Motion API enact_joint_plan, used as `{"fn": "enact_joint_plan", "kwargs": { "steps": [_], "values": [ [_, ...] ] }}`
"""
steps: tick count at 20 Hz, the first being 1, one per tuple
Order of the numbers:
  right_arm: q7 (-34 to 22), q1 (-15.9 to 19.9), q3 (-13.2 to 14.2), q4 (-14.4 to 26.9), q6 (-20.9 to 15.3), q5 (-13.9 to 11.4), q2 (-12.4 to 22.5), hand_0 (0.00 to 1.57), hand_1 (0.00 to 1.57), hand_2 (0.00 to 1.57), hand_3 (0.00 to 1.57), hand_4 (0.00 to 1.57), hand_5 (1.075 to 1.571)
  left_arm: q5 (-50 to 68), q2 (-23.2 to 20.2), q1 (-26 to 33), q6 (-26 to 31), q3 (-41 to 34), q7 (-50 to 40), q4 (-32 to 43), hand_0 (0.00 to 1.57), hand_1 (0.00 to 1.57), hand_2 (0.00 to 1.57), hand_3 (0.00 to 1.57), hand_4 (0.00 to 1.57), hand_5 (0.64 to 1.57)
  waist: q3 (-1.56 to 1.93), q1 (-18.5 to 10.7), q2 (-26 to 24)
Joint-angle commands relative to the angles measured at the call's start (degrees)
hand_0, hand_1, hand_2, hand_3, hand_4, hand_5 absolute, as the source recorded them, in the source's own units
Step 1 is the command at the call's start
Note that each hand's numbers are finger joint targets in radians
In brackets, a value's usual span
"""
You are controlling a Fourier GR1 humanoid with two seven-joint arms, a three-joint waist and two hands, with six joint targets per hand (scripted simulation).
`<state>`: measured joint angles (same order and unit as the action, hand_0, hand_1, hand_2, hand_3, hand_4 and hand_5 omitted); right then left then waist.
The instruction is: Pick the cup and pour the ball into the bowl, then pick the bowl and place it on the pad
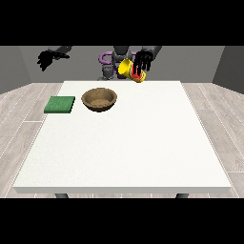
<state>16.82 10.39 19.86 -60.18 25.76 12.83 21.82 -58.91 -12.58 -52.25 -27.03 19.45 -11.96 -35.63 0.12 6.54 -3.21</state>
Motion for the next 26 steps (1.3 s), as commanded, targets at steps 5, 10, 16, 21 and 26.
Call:
{"fn": "enact_joint_plan", "kwargs": {
  "steps": [5,10,16,21,26],
  "values": [
    [0.14,1.11,0.33,2.67,0.42,-0.28,0.95,0.00,0.00,0.00,0.00,0.00,1.571,-17.63,7.59,-4.19,8.99,15.16,-7.73,2.91,1.48,1.48,1.57,1.57,1.57,1.098,0.02,0.76,-1.54],
    [0.34,1.42,-0.94,2.11,3.82,0.73,0.35,0.00,0.00,0.00,0.00,0.00,1.570,-27.41,6.94,-6.89,14.92,22.62,-9.81,7.26,1.53,1.53,1.57,1.57,1.56,1.164,-0.04,3.93,-0.57],
    [2.91,0.86,0.68,5.45,1.84,-0.68,1.59,0.00,0.00,0.00,0.00,0.00,1.571,-33.68,8.39,-9.42,22.04,27.66,-6.14,6.41,1.46,1.46,1.57,1.57,1.51,1.178,-0.05,-0.53,-0.61],
    [-4.36,3.82,-0.70,2.89,0.31,0.86,0.06,0.00,0.00,0.00,0.00,0.00,1.571,-36.51,10.07,-8.53,24.30,26.19,-5.79,5.12,1.45,1.45,1.57,1.57,1.53,1.134,-0.13,-0.17,-1.65],
    [-0.88,-1.21,0.43,3.28,0.76,0.61,0.05,0.00,0.00,0.00,0.00,0.00,1.569,-20.80,7.55,-4.04,12.98,9.18,-10.63,-0.94,1.50,1.50,1.57,1.57,1.57,1.092,-0.54,-2.63,-2.12]
  ]
}}
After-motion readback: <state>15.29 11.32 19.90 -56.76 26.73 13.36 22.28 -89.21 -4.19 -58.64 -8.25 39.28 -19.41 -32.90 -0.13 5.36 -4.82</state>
